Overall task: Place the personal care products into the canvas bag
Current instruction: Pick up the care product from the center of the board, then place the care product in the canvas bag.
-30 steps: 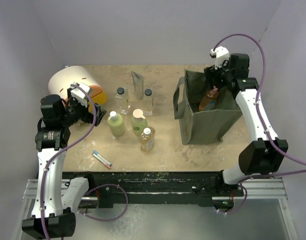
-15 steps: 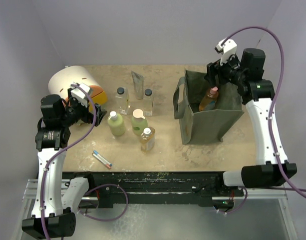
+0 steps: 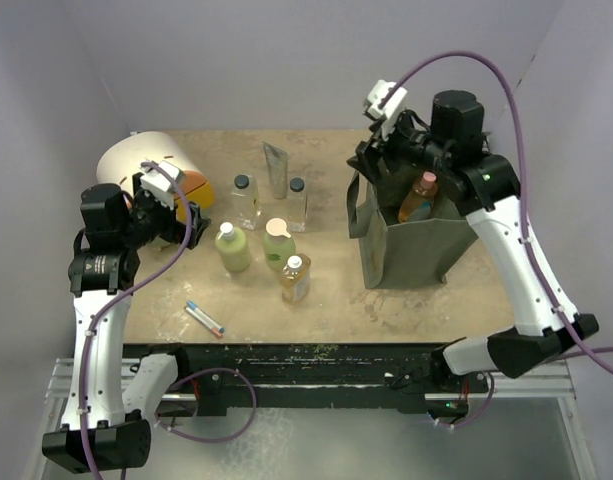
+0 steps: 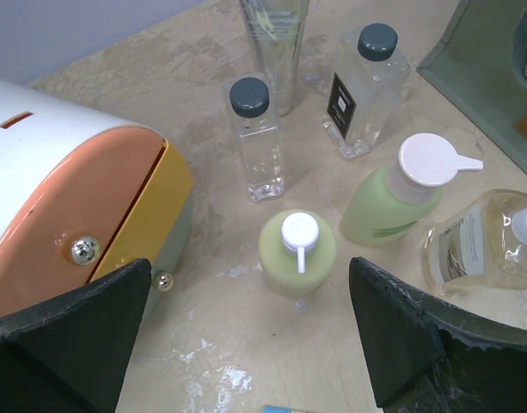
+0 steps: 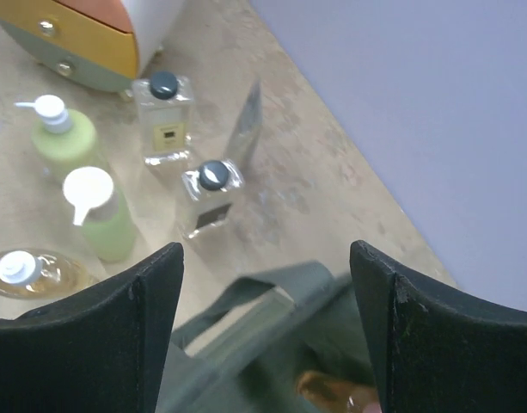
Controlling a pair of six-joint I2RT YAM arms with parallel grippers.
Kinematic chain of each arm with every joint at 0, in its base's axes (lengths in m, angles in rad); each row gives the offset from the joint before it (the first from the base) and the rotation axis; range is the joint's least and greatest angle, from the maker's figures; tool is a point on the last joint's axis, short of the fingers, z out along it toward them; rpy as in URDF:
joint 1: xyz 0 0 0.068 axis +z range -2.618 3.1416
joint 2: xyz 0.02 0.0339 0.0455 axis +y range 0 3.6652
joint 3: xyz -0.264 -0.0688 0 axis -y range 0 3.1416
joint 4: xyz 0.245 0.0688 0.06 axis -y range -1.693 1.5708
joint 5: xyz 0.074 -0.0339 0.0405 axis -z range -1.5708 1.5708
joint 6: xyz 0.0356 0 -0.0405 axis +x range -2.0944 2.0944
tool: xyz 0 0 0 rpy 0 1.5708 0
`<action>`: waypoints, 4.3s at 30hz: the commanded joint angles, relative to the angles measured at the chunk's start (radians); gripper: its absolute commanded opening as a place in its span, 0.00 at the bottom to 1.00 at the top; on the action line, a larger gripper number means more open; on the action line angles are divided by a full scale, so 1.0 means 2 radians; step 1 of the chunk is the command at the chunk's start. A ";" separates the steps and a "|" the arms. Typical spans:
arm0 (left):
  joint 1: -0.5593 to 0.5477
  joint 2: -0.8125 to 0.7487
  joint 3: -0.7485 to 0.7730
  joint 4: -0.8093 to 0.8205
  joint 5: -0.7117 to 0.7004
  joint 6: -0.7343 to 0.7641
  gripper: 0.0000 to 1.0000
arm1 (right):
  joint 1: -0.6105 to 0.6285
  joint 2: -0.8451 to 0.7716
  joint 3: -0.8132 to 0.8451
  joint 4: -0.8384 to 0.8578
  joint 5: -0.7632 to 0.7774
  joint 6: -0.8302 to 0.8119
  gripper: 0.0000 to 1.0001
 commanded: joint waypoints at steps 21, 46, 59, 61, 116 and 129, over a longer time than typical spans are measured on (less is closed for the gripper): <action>0.003 -0.028 -0.002 0.018 -0.028 -0.007 0.99 | 0.137 0.239 0.088 0.087 0.159 0.082 0.82; 0.004 -0.051 -0.013 0.021 -0.019 -0.008 0.99 | 0.145 0.319 0.025 0.147 0.254 0.145 0.88; 0.004 -0.058 -0.015 0.018 -0.015 -0.011 0.99 | 0.143 0.298 -0.015 0.136 0.249 0.143 0.88; 0.004 -0.062 -0.014 0.017 -0.015 -0.011 0.99 | 0.144 0.297 -0.014 0.135 0.244 0.143 0.87; 0.004 -0.060 -0.025 0.016 -0.015 -0.005 0.99 | 0.131 0.193 0.126 0.066 0.141 0.109 0.00; 0.004 -0.045 -0.016 0.014 -0.006 -0.010 0.99 | 0.131 0.100 0.196 0.034 0.178 0.104 0.00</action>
